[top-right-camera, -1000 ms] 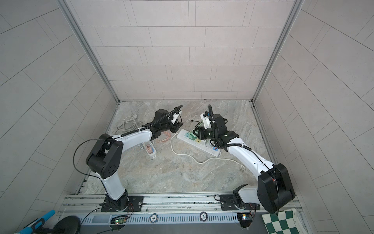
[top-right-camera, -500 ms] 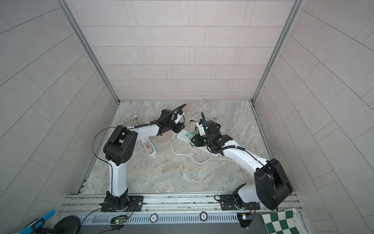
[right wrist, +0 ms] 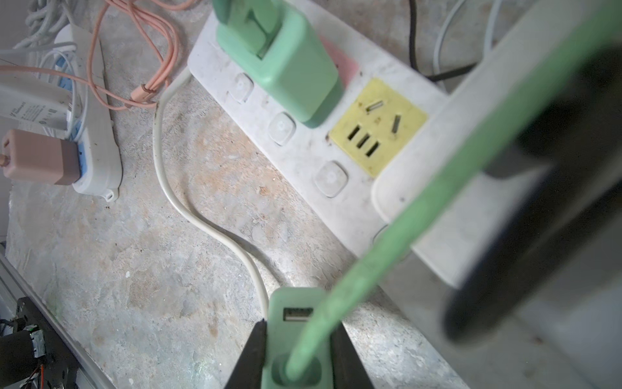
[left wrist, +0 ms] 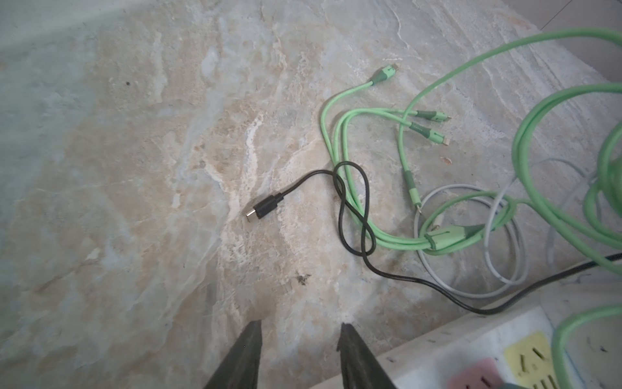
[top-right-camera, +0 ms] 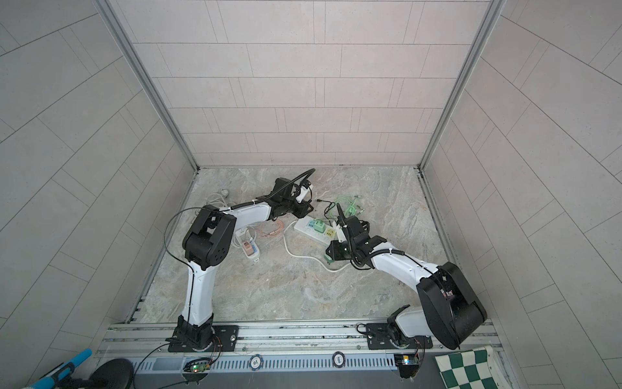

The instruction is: Insert the plug

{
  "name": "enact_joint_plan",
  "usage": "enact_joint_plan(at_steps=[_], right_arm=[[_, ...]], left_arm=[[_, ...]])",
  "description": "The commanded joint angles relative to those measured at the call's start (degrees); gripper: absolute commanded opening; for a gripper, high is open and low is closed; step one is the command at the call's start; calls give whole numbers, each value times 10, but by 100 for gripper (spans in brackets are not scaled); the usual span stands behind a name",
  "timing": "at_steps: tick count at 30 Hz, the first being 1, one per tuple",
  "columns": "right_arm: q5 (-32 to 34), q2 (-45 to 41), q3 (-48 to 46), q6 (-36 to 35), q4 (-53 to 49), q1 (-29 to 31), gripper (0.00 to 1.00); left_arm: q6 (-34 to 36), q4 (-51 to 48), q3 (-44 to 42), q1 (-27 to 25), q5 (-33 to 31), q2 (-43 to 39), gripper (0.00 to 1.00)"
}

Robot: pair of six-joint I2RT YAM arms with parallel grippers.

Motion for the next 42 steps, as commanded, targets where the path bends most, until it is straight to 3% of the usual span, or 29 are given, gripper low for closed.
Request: enact_joint_plan(at_steps=[1, 14, 21, 27, 37, 42], right_arm=[[9, -1, -3, -5, -9, -15, 0], [57, 39, 1, -35, -40, -83, 0], [84, 73, 56, -40, -52, -126, 0], [80, 139, 119, -39, -31, -156, 0], [68, 234, 227, -39, 14, -163, 0], [27, 221, 223, -49, 33, -166, 0]], left_arm=[[29, -58, 24, -18, -7, 12, 42], [29, -222, 88, -22, 3, 41, 37], [10, -267, 57, -24, 1, 9, 34], [-13, -264, -15, -34, 10, -30, 32], [-58, -219, -94, -109, 21, -86, 31], [-73, -217, -99, -127, 12, -101, 31]])
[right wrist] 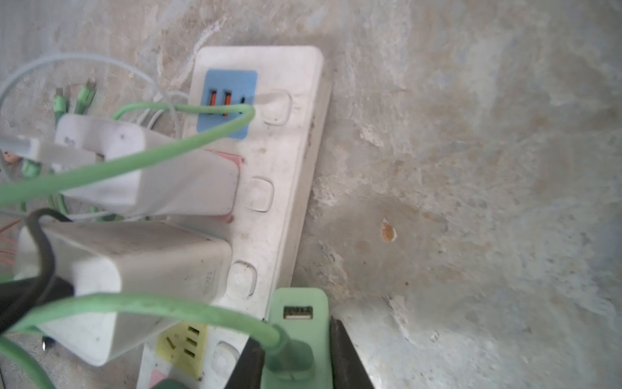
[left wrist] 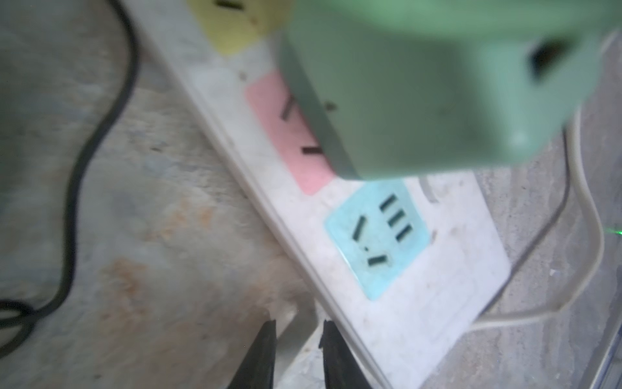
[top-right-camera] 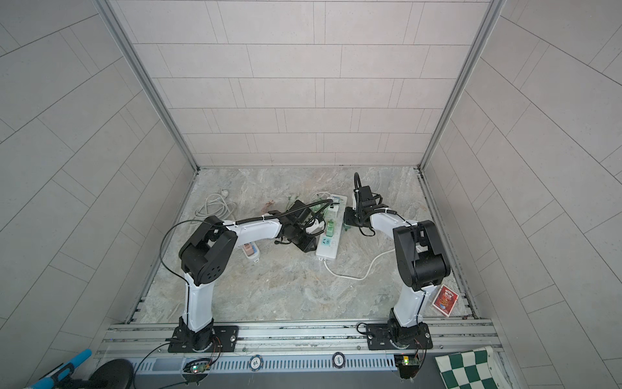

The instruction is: Insert the plug

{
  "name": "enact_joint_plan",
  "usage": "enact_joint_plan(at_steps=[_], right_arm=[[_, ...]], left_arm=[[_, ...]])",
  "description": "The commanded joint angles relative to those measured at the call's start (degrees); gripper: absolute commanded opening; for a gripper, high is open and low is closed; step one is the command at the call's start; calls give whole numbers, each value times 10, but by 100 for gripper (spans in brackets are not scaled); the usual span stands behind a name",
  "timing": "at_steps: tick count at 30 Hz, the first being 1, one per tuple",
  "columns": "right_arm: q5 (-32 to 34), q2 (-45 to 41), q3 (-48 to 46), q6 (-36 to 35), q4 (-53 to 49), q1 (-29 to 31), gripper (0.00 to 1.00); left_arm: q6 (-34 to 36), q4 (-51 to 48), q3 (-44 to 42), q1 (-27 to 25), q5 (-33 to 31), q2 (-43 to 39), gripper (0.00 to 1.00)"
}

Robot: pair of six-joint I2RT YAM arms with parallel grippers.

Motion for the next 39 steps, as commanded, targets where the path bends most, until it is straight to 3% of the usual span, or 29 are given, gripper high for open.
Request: enact_joint_plan(at_steps=[1, 11, 20, 26, 28, 31, 34, 39], right_arm=[[-29, -33, -9, -10, 28, -2, 0], [-132, -186, -2, -67, 44, -2, 0], [-242, -264, 18, -36, 114, -2, 0], [-212, -307, 3, -1, 181, -20, 0], [-229, -305, 11, 33, 191, -40, 0], [-272, -266, 59, 43, 117, -49, 0], [-221, -261, 27, 29, 110, -52, 0], [-206, -241, 10, 28, 71, -73, 0]], left_arm=[[-19, 1, -11, -4, -3, -33, 31], [-45, 67, -57, -4, -58, -126, 33], [-50, 166, -159, -3, -132, -276, 34], [-58, 239, -238, -2, -163, -350, 38], [-59, 241, -245, -3, -166, -363, 38], [-60, 251, -251, -2, -165, -372, 38], [-71, 289, -264, -2, -157, -372, 38], [-80, 292, -264, -2, -143, -357, 38]])
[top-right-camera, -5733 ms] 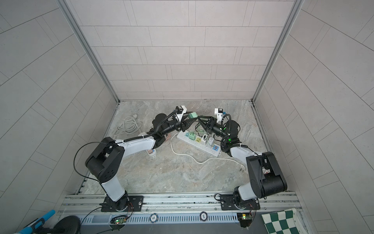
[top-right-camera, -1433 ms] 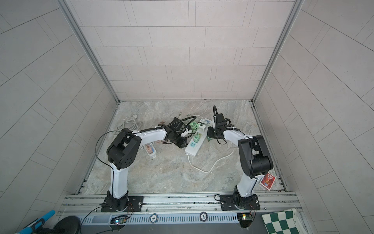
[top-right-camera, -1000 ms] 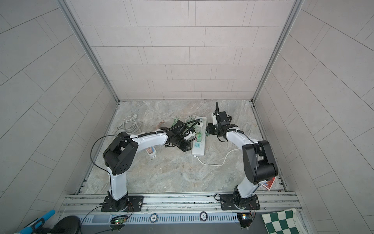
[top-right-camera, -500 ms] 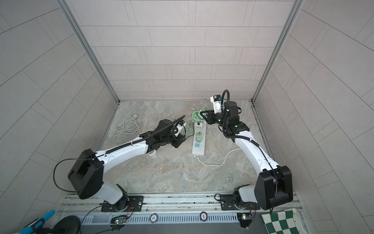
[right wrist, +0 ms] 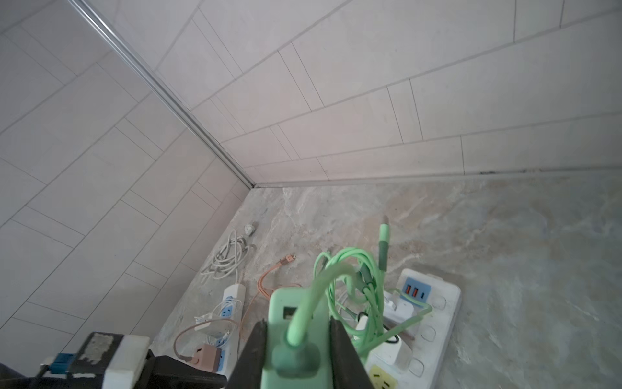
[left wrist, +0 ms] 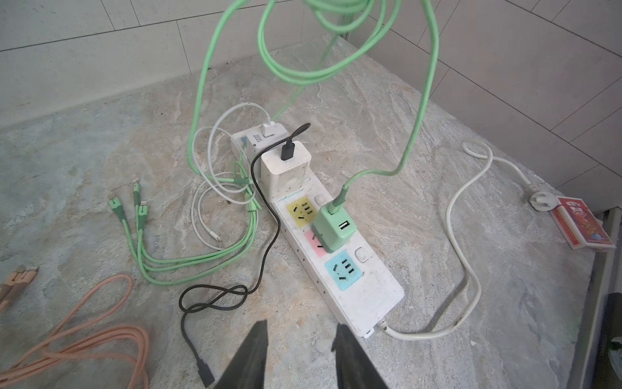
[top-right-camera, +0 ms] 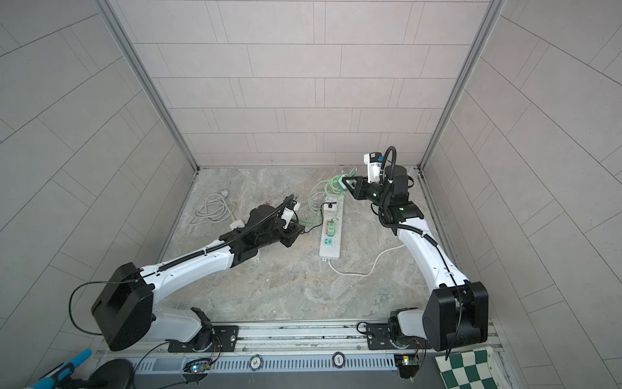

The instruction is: Insert the plug

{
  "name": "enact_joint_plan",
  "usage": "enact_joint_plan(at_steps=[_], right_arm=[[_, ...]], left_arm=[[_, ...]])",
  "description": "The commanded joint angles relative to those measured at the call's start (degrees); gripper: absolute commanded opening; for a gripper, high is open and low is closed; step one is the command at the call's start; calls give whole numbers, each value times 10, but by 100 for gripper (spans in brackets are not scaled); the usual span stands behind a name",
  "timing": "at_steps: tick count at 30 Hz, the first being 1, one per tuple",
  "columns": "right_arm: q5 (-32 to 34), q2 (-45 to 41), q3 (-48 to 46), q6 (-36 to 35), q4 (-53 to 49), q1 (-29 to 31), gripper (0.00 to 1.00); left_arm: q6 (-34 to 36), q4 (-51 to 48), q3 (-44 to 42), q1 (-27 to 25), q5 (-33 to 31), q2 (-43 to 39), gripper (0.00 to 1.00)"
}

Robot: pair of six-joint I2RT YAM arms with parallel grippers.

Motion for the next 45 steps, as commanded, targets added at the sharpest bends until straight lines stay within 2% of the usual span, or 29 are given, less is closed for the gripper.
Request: enact_joint_plan(at_steps=[1, 6, 9, 12, 19, 27, 35, 40, 45], right_arm=[[-4, 24, 5, 16, -26, -21, 0], [-119, 91, 9, 124, 118, -18, 0], [-148, 122, 17, 181, 216, 7, 0], [-149, 137, 33, 190, 257, 34, 0], [-119, 111, 92, 90, 137, 35, 0], [-86, 32, 122, 50, 69, -38, 0], [26, -119, 44, -20, -57, -104, 0], [48, -184, -70, -34, -71, -101, 0], [91, -216, -173, -64, -80, -58, 0]], left_arm=[[-12, 29, -6, 2, 8, 6, 38], [-40, 82, -26, 1, 27, 15, 38], [-64, 124, -45, -1, 40, 15, 37], [-71, 132, -57, -1, 34, 11, 37], [-70, 107, -72, -1, 10, -24, 37], [-60, 87, -80, -1, 9, -52, 37], [-57, 68, -94, -1, 7, -88, 38], [-54, 69, -94, -1, 14, -80, 38], [-60, 78, -98, -1, 24, -65, 38]])
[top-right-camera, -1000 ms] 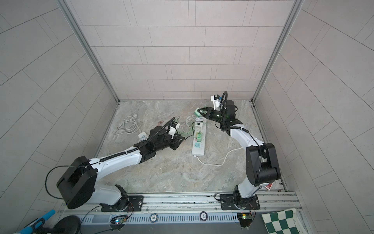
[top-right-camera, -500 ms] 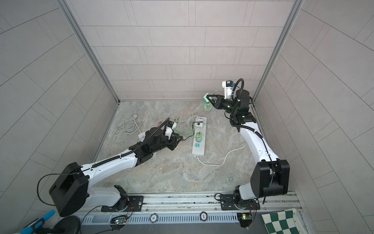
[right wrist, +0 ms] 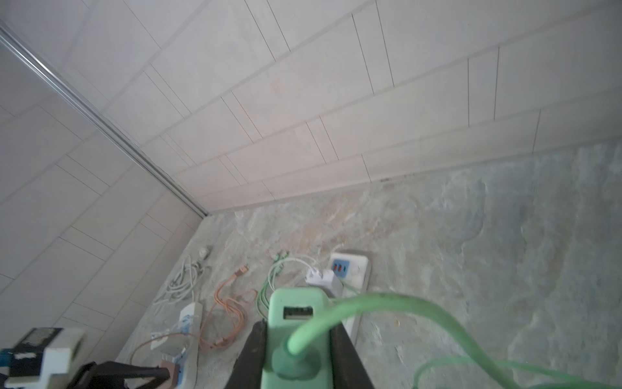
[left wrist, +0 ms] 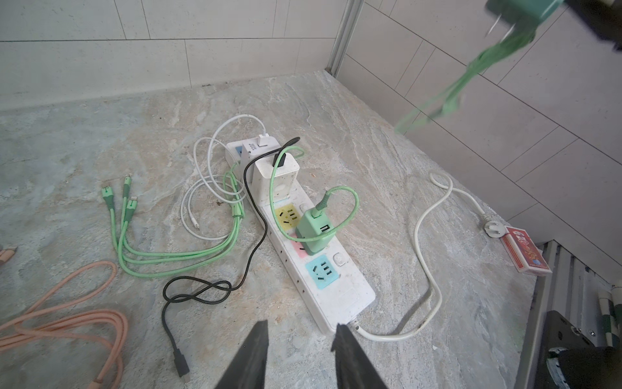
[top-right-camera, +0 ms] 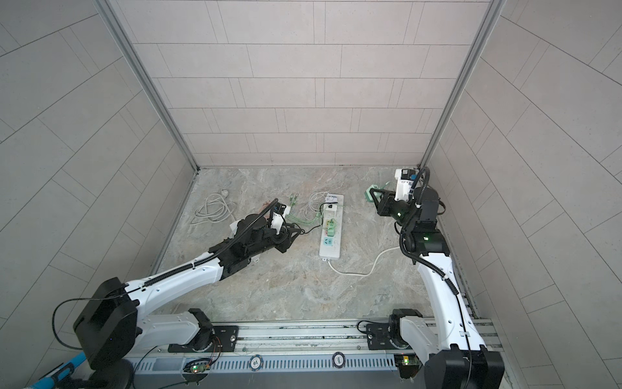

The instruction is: Insert the plug

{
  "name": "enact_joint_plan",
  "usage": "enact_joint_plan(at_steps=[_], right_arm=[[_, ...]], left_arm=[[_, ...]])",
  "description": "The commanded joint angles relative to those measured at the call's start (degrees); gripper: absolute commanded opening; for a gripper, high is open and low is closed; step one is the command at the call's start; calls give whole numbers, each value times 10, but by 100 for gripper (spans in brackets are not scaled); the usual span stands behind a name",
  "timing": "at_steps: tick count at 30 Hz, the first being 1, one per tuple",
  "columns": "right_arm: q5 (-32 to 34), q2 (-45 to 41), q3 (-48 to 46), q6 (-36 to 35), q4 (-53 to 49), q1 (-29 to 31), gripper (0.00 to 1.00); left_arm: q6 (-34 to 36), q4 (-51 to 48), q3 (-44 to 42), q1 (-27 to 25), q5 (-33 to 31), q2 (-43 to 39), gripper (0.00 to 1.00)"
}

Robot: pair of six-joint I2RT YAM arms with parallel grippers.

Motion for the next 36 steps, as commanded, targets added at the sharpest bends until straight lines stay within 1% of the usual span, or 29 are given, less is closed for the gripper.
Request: enact_joint_plan(at_steps=[1, 3, 5, 7, 11, 13, 17, 18, 21, 23, 26, 30, 32, 34, 36], right_arm=[[48, -17, -48, -39, -18, 32, 0], [61, -21, -89, -30, 2, 47, 0], [86, -25, -129, -19, 32, 80, 0], [137, -26, -159, -29, 43, 131, 0], [242, -18, -190, -67, 70, 236, 0], [278, -19, -215, -69, 105, 268, 0], [324, -16, -266, -63, 206, 307, 0], [346, -18, -281, -62, 231, 321, 0], [387, -15, -313, -71, 311, 351, 0], [392, -6, -321, -72, 345, 360, 0], [413, 6, -320, -68, 362, 382, 0], [456, 21, -317, -48, 367, 412, 0], [485, 33, -318, -31, 379, 429, 0], [540, 48, -313, -8, 377, 454, 0], [568, 67, -307, 17, 381, 469, 0]], left_arm=[[-2, 10, -10, -1, 11, 8, 38], [-13, 13, -12, -2, 11, 10, 37], [-26, 28, -20, -1, 10, 10, 36], [-35, 41, -30, -1, 7, 7, 36], [-53, 53, -47, -2, -1, -13, 36], [-68, 58, -56, -2, -10, -23, 36], [-92, 89, -83, -2, -24, -36, 37], [-92, 89, -85, -2, -27, -40, 37], [-91, 86, -85, -2, -28, -42, 37], [-94, 88, -86, -2, -29, -45, 37], [-101, 100, -96, -2, -33, -46, 37], [-107, 101, -105, -1, -47, -49, 37], [-114, 101, -108, -2, -55, -51, 37], [-123, 101, -110, -2, -61, -53, 37], [-130, 104, -113, -2, -64, -54, 37]])
